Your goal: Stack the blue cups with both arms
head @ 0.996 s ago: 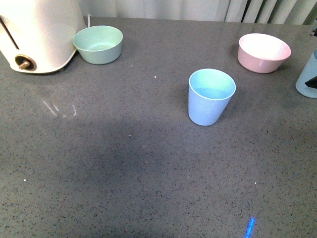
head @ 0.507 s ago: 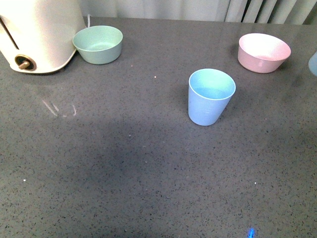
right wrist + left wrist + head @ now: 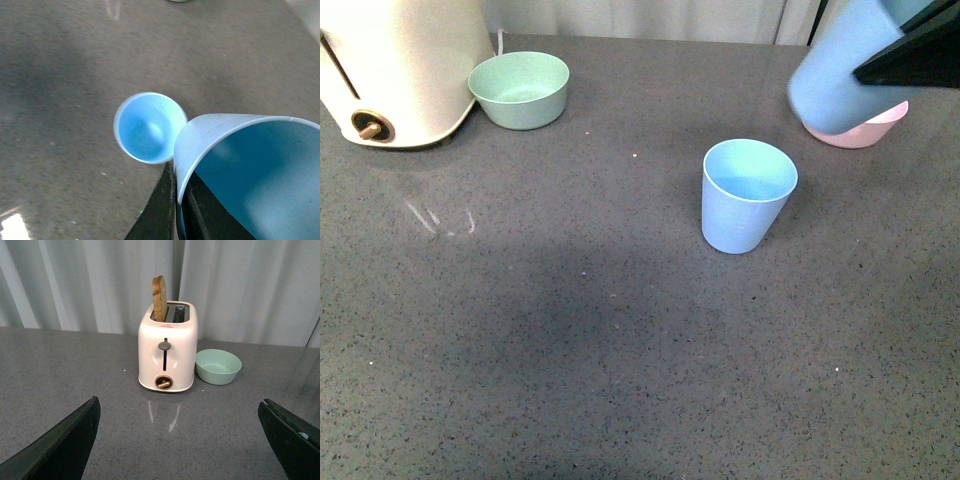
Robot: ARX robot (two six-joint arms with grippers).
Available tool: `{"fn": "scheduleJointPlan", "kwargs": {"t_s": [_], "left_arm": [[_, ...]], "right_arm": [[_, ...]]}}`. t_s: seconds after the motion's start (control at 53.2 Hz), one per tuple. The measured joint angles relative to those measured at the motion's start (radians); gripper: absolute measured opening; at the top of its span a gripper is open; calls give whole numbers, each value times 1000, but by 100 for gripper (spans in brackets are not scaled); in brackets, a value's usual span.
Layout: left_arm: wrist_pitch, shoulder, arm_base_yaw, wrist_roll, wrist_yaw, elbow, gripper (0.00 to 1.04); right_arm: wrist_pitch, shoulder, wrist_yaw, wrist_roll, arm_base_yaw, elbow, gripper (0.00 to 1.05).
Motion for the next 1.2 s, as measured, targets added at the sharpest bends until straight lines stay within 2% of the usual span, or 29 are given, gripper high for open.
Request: {"fn": "scheduleJointPlan", "kwargs": {"t_s": [0.131, 0.225, 0.958, 1.014, 1.108, 1.202], "left_arm": [[0, 0, 0, 0, 0, 0, 96], [0, 0, 0, 0, 0, 0, 96], [0, 0, 0, 0, 0, 0, 96], [0, 0, 0, 0, 0, 0, 96], [0, 0, 0, 0, 0, 0, 96], [0, 0, 0, 0, 0, 0, 96]], "right_arm": [[0, 2, 3, 29, 97, -19, 2], [9, 14, 22, 40, 129, -19, 2], [58, 152, 72, 51, 144, 17, 2], [61, 152, 75, 52, 144, 17, 8], [71, 152, 74, 57, 145, 17, 28], [82, 145, 76, 73, 143, 16, 42]]}}
